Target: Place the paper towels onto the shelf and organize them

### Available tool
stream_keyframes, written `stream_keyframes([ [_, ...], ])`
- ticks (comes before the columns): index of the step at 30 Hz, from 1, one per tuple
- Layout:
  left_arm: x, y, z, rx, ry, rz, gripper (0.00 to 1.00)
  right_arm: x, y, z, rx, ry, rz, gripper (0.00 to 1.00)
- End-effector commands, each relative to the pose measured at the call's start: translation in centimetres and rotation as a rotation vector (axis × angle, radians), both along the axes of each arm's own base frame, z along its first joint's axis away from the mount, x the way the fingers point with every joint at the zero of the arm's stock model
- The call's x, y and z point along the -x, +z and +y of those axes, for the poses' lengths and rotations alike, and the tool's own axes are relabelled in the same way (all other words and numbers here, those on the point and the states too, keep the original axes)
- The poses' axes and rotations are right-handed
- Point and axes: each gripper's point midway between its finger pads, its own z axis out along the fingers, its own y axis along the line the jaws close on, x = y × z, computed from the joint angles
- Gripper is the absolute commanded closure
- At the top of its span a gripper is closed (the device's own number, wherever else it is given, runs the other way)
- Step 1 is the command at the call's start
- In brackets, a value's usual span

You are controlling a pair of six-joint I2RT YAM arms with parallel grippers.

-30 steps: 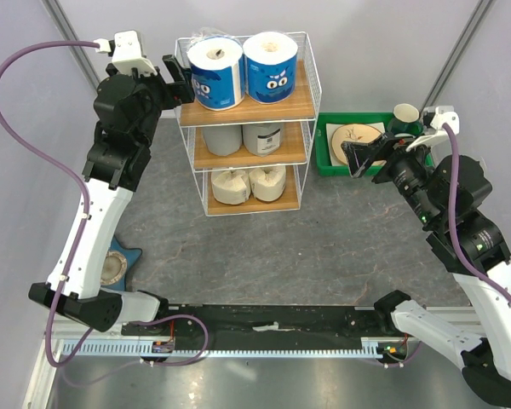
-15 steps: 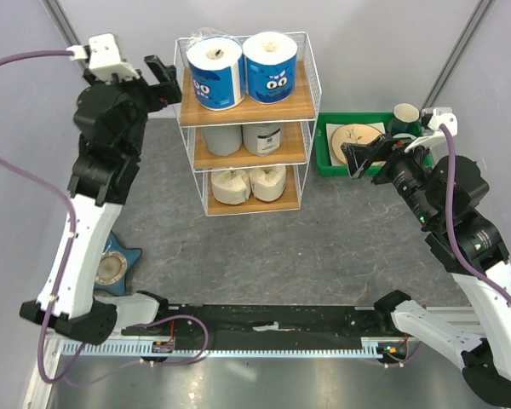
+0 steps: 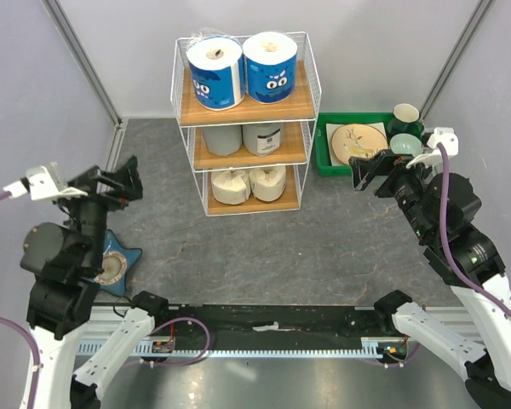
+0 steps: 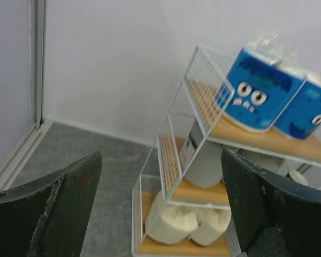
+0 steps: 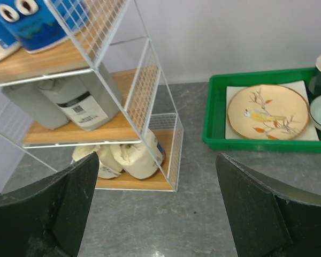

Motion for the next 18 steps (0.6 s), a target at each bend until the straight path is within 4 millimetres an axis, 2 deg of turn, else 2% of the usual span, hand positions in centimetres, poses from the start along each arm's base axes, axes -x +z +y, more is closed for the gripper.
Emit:
stream_keyframes([
  [1, 1.2, -6.7, 0.7, 0.036, 0.021, 0.155, 0.0, 0.6, -1.7, -2.4, 0.004, -0.108, 0.014, 0.02],
  [4, 2.8, -9.0, 1.7, 0.053, 0.051, 0.202, 0.0, 1.1, -2.4, -3.5, -0.012, -0.155, 0.011, 0.02],
  [7, 4.1, -10.9, 2.8, 0.068, 0.092, 0.244, 0.0, 1.2, -2.8, -3.6, -0.005, -0.159, 0.016, 0.02],
  [11, 4.8, -13.7, 3.6, 0.101, 0.139, 0.331, 0.0, 0.9, -2.9, -3.5, 0.004, -0.158, 0.025, 0.02],
  [14, 5.0, -15.3, 3.5, 0.099, 0.138, 0.38, 0.0, 0.7, -3.3, -3.3, 0.0, -0.158, 0.038, 0.02],
  [18, 5.2, -16.0, 3.5, 0.117, 0.142, 0.379, 0.0, 0.6, -3.6, -3.0, -0.006, -0.15, 0.047, 0.02],
])
